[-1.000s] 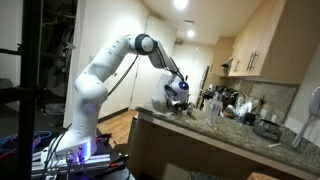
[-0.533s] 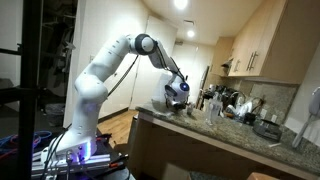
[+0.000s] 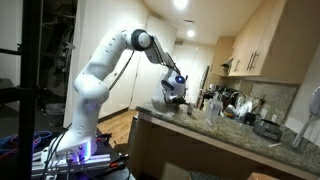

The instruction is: Take the bottle on the tissue roll and put it on the table, then take the object and put it on the bottle

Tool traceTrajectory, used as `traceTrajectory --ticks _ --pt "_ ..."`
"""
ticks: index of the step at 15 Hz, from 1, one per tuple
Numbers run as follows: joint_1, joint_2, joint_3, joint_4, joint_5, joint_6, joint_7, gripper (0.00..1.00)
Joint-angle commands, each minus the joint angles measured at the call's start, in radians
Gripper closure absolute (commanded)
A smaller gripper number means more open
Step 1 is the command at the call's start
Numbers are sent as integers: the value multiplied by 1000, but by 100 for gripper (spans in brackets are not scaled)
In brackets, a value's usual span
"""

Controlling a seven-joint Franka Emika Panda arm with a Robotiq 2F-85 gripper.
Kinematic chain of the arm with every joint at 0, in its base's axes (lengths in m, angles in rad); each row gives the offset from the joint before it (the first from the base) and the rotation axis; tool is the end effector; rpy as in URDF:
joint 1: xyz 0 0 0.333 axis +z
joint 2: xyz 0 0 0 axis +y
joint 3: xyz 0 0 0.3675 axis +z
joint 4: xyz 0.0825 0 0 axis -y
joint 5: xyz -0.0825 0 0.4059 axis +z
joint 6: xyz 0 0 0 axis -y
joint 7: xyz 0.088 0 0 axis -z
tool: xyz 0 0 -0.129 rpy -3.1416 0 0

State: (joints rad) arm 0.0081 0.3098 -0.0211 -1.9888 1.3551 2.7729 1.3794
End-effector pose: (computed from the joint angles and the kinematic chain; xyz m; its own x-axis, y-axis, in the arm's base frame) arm 0.6667 -0.0426 0.3542 -0.5661 -0.3814 -0.7308 -0.5079 0.8596 -0.0552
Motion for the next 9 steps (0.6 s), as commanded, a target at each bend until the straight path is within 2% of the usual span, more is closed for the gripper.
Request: traceTrajectory --ticks 1,4,5,6,8,9 --pt "63 -200 25 -124 59 219 -33 100" --pt "112 -307 52 -146 92 424 -49 100" --pt "109 -335 69 -157 77 477 -24 100" --pt "113 -348 79 -167 88 534 -17 75" --pt "116 -352 65 -222 68 599 66 67" --pt "91 -343 69 -233 128 589 35 58"
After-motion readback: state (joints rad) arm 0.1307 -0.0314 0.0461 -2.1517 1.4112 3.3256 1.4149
